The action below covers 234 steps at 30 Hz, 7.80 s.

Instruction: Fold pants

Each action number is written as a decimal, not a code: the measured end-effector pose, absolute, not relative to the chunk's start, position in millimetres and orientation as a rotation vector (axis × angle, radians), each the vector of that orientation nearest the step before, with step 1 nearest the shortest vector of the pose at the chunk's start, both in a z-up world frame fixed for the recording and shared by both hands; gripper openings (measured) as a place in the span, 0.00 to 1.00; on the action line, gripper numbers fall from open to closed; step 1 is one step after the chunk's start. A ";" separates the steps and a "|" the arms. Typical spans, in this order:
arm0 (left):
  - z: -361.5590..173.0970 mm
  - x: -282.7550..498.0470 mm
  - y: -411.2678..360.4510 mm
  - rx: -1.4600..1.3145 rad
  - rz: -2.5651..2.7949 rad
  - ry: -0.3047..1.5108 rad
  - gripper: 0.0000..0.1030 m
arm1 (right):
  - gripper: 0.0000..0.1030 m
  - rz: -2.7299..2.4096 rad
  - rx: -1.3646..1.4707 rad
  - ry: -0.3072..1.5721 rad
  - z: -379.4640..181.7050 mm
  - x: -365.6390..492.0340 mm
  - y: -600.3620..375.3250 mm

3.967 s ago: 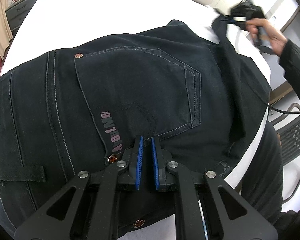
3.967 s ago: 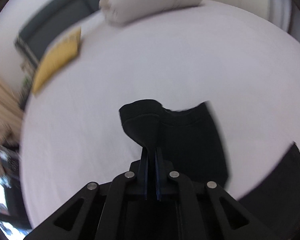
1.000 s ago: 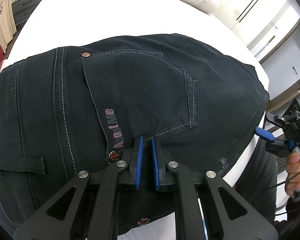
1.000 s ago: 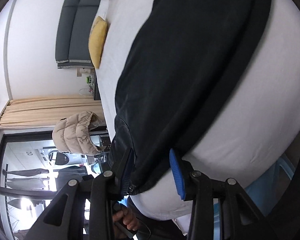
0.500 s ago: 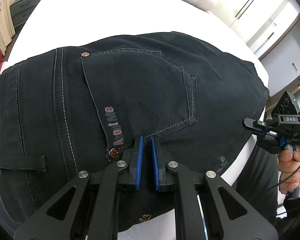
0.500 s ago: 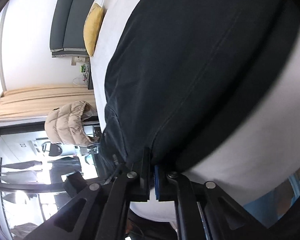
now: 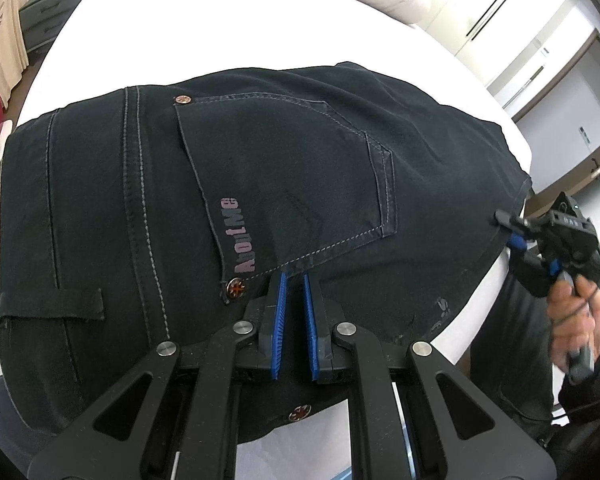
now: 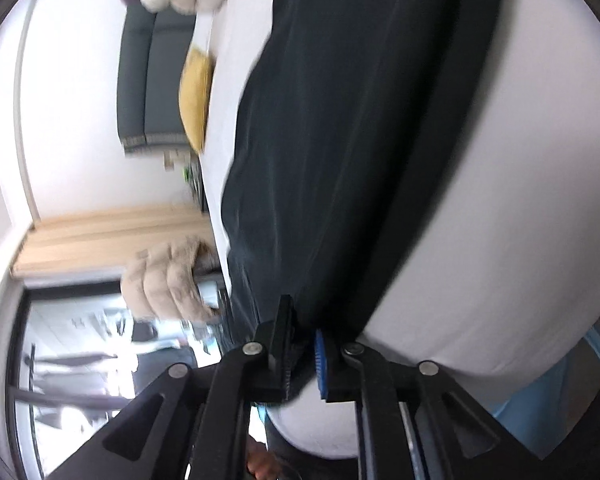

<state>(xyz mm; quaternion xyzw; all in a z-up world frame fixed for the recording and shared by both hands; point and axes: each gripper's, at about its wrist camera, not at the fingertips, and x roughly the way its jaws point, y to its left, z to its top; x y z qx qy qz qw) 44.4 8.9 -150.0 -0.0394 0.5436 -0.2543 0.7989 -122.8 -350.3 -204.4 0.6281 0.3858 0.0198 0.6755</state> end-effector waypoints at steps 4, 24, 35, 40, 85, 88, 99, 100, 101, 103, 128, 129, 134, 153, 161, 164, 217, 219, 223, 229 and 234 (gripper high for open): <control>-150.7 42.9 8.2 -0.079 -0.544 1.169 0.09 | 0.04 -0.049 1.474 0.769 -204.0 -134.9 -386.6; -151.0 42.5 13.2 -0.077 -0.546 1.171 0.09 | 0.01 -0.192 1.426 0.684 -197.3 -149.0 -449.4; -152.0 42.0 17.2 -0.088 -0.550 1.167 0.09 | 0.05 -0.188 1.416 0.654 -199.3 -161.7 -458.7; -153.2 42.1 21.2 -0.094 -0.554 1.164 0.09 | 0.16 -0.271 1.455 0.544 -190.3 -173.9 -494.9; -110.5 49.5 26.1 -0.195 -0.568 1.024 0.09 | 0.00 0.214 1.061 1.124 -209.6 -57.3 -292.5; -115.8 75.9 -9.9 -0.188 -0.632 1.031 0.09 | 0.00 0.219 1.077 1.119 -210.2 -59.0 -291.6; -163.4 100.4 -5.2 -0.200 -0.584 1.128 0.09 | 0.03 0.279 0.969 1.046 -157.4 10.9 -294.5; -163.3 99.9 -7.0 -0.190 -0.578 1.127 0.09 | 0.03 0.307 0.967 1.065 -161.6 27.1 -289.6; -162.4 99.1 -8.9 -0.177 -0.571 1.125 0.09 | 0.03 0.340 0.979 1.093 -170.0 47.1 -282.7; -164.1 91.4 -9.8 -0.158 -0.565 1.121 0.09 | 0.03 0.356 1.009 1.130 -189.5 76.8 -274.5; -180.4 87.8 -11.9 -0.173 -0.561 1.119 0.09 | 0.01 0.179 1.116 1.025 -219.8 28.4 -331.5; -179.8 88.3 -12.9 -0.169 -0.558 1.120 0.09 | 0.00 0.145 1.195 1.011 -233.0 19.4 -345.9; -180.2 89.9 -18.2 -0.158 -0.553 1.120 0.09 | 0.00 -0.099 1.224 0.825 -220.7 -14.4 -458.4; -181.9 90.8 -21.8 -0.160 -0.549 1.106 0.09 | 0.05 -0.299 1.123 0.562 -146.8 -119.9 -567.8; -138.0 80.7 -51.1 -0.069 -0.530 1.072 0.09 | 0.00 0.027 1.146 0.933 -224.1 -82.7 -379.9; -113.5 85.3 -92.1 -0.082 -0.659 1.034 0.09 | 0.00 0.034 1.135 0.911 -225.4 -80.3 -371.6; -175.8 108.7 -24.9 -0.217 -0.700 1.207 0.08 | 0.00 -0.146 1.157 0.715 -196.4 -85.3 -509.7; -180.8 106.2 -20.6 -0.205 -0.696 1.204 0.08 | 0.00 -0.229 1.156 0.669 -191.4 -97.9 -549.1; -185.7 104.1 -27.8 -0.203 -0.696 1.197 0.08 | 0.06 -0.533 1.140 0.551 -157.2 -144.3 -617.3; -187.2 103.5 -29.8 -0.214 -0.698 1.194 0.08 | 0.57 -0.581 1.094 0.407 -100.4 -213.8 -614.7; -192.1 106.0 -53.9 -0.215 -0.696 1.196 0.08 | 0.57 -0.525 1.259 0.392 -137.6 -236.5 -603.2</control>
